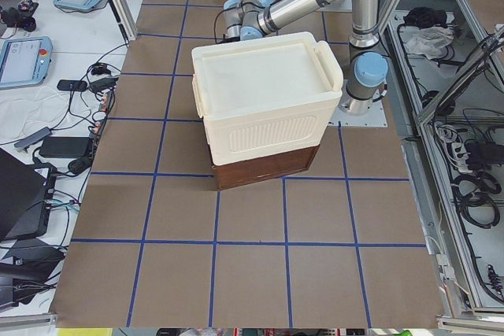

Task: Pull drawer sideways
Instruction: 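Lower the left gripper around the white drawer handle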

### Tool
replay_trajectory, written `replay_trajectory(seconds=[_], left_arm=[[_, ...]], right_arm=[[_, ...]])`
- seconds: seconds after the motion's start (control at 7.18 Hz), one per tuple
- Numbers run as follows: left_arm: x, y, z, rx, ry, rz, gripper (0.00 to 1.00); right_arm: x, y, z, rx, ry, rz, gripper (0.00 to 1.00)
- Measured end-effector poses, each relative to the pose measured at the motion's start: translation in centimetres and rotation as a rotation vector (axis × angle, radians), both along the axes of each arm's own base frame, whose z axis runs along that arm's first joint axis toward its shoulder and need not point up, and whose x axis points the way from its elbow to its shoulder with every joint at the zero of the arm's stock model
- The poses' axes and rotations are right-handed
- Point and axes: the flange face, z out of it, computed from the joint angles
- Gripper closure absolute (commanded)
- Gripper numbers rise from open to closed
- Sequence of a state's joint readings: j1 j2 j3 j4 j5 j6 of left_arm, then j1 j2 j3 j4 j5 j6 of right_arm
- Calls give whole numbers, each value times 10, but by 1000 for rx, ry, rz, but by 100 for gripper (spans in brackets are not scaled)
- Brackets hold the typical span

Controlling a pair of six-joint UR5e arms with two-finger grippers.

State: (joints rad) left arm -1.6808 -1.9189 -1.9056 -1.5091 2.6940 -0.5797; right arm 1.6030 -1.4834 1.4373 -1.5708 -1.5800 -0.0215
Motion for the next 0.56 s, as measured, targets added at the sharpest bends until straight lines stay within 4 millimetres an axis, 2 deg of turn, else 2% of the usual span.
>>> replay_trajectory(seconds=[0.14, 0.56], left_arm=[[1, -3, -4, 4, -19, -12, 6], [14, -9, -16, 30, -60, -19, 7]], right_arm=[[0, 0, 0, 0, 0, 0, 0], [0, 0, 0, 0, 0, 0, 0]])
